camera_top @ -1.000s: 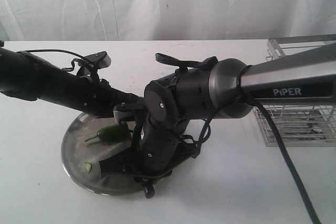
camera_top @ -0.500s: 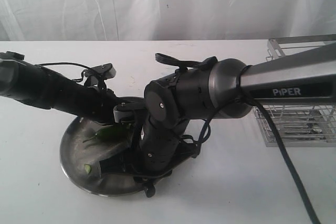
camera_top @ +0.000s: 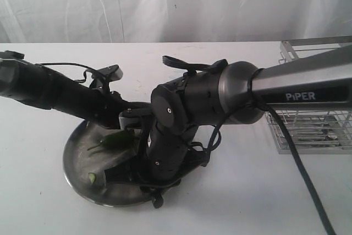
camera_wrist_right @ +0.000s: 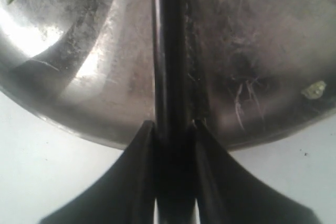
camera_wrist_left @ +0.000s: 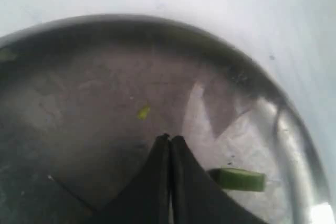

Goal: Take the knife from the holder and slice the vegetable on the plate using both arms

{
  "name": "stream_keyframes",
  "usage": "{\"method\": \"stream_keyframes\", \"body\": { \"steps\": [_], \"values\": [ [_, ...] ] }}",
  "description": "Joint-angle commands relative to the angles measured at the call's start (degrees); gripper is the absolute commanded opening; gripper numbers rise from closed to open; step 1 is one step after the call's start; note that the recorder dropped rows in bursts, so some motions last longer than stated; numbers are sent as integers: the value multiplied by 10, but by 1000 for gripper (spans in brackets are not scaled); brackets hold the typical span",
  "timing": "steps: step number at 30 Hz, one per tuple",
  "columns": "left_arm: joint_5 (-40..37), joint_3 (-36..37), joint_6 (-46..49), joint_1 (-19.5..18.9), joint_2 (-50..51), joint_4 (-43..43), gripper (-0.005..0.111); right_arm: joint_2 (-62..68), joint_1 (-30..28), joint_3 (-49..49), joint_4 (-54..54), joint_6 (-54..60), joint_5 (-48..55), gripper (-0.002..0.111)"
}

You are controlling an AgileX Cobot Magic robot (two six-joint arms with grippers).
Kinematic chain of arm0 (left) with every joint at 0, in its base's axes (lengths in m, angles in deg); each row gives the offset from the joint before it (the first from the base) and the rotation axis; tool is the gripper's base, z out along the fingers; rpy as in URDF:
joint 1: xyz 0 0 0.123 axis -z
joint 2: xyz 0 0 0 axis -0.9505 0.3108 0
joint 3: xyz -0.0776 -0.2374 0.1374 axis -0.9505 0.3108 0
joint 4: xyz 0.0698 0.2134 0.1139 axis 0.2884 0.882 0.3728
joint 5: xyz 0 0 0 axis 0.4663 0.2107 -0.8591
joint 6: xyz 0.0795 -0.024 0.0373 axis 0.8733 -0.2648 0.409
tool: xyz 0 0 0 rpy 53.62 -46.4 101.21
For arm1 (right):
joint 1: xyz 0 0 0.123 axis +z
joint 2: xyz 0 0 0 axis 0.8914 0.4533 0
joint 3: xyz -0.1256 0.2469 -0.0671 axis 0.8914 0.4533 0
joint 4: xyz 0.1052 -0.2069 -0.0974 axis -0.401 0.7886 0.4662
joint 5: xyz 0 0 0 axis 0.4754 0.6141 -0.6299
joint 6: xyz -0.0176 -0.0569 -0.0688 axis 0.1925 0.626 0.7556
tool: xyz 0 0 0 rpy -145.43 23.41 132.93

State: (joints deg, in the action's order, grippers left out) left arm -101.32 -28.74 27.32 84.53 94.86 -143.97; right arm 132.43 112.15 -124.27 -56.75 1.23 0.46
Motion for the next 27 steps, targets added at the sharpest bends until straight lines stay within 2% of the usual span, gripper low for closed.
{"method": "stream_keyframes", "body": {
  "steps": [1, 7, 12, 21, 27],
  "values": [
    [-42, -14, 0, -16, -49, 4, 0, 0, 0, 2, 8, 1, 37, 0],
    [-24, 4, 0, -23, -63, 65, 0, 0, 0, 2, 8, 1, 34, 0],
    [-4, 29, 0, -23, -47, 66, 0, 0, 0, 2, 8, 1, 32, 0],
    [-4, 30, 2, -23, 1, 70, 0, 0, 0, 2, 9, 1, 31, 0],
    [13, 45, 2, -23, 21, 103, 0, 0, -1, -1, 83, -11, 64, 0]
  ]
}}
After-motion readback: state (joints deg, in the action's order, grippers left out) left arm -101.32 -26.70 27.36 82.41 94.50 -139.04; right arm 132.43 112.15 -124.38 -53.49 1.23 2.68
